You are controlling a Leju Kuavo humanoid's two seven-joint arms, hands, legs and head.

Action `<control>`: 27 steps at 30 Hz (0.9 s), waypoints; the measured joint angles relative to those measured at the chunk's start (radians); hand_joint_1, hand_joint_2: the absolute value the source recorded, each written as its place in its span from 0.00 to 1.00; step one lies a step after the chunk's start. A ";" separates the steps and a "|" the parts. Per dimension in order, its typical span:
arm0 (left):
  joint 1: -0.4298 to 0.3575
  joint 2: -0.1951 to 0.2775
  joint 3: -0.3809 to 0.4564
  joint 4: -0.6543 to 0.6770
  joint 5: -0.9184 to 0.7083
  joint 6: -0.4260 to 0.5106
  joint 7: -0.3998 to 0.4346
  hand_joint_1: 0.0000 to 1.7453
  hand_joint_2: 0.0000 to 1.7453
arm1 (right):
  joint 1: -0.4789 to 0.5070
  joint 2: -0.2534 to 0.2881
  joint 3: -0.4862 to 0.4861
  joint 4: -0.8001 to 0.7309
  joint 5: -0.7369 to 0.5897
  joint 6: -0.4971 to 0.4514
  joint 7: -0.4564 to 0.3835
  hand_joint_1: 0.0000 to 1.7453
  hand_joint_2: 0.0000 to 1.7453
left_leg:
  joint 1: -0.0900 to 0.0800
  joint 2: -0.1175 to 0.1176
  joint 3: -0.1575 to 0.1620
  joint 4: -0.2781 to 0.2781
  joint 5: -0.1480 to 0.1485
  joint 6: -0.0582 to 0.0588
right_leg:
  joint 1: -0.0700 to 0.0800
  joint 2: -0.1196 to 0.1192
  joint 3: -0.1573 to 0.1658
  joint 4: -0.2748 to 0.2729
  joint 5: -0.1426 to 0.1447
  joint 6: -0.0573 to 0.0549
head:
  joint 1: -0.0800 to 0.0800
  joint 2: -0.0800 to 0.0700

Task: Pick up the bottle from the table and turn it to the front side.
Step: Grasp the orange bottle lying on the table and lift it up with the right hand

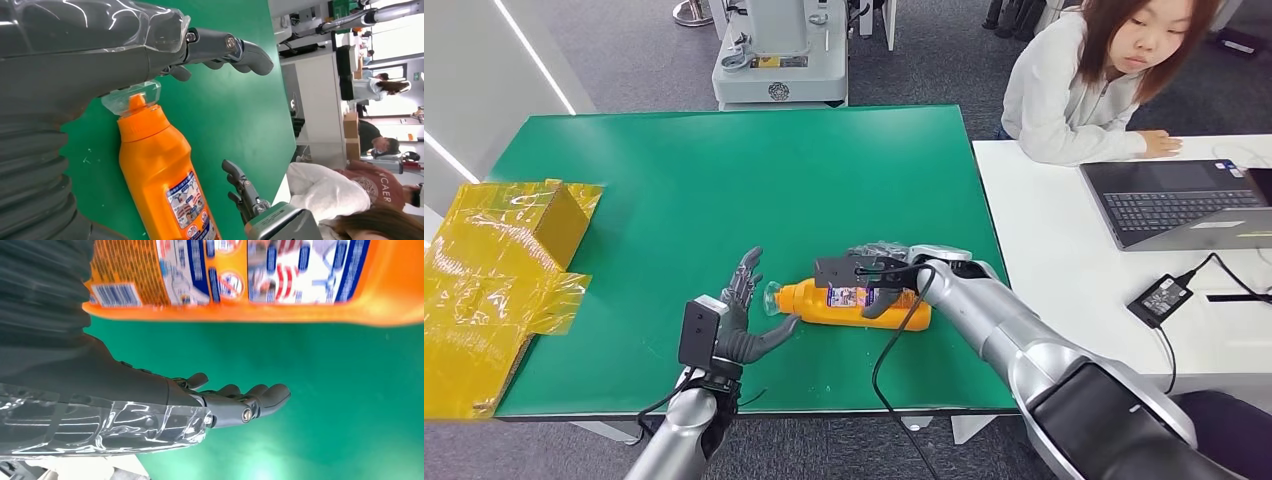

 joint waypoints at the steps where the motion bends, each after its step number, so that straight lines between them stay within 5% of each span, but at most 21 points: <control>1: 0.002 0.000 0.000 0.000 0.002 0.000 0.000 0.00 1.00 | 0.003 0.000 0.003 0.000 -0.002 0.001 -0.001 0.00 1.00 | 0.000 0.000 0.000 0.000 0.000 0.000 | 0.000 0.000 0.000 0.000 0.000 0.000 | 0.000 0.000; 12: 0.045 0.006 0.007 -0.016 0.037 -0.024 0.032 0.00 1.00 | 0.041 0.003 0.057 -0.022 0.056 -0.093 0.112 0.06 1.00 | 0.000 0.000 0.000 0.000 0.000 0.000 | 0.000 0.000 0.000 0.000 0.000 0.000 | 0.000 0.000; 16: 0.063 0.009 0.011 -0.028 0.053 -0.041 0.047 0.00 1.00 | 0.042 0.002 0.078 -0.030 0.086 -0.110 0.149 0.87 1.00 | 0.000 0.000 0.000 0.000 0.000 0.000 | 0.000 0.000 0.000 0.000 0.000 0.000 | 0.000 0.000; 19: 0.071 0.009 0.012 -0.029 0.071 -0.057 0.052 0.00 1.00 | 0.041 -0.002 0.088 -0.038 0.091 -0.103 0.152 1.00 1.00 | 0.000 0.000 0.000 0.000 0.000 0.000 | 0.000 0.000 0.000 0.000 0.000 0.000 | 0.000 0.000; 27: 0.076 0.012 0.017 -0.029 0.092 -0.073 0.052 0.00 1.00 | 0.039 -0.006 0.099 -0.048 0.087 -0.089 0.149 1.00 1.00 | 0.000 0.000 0.000 0.000 0.000 0.000 | 0.000 0.000 0.000 0.000 0.000 0.000 | 0.000 0.000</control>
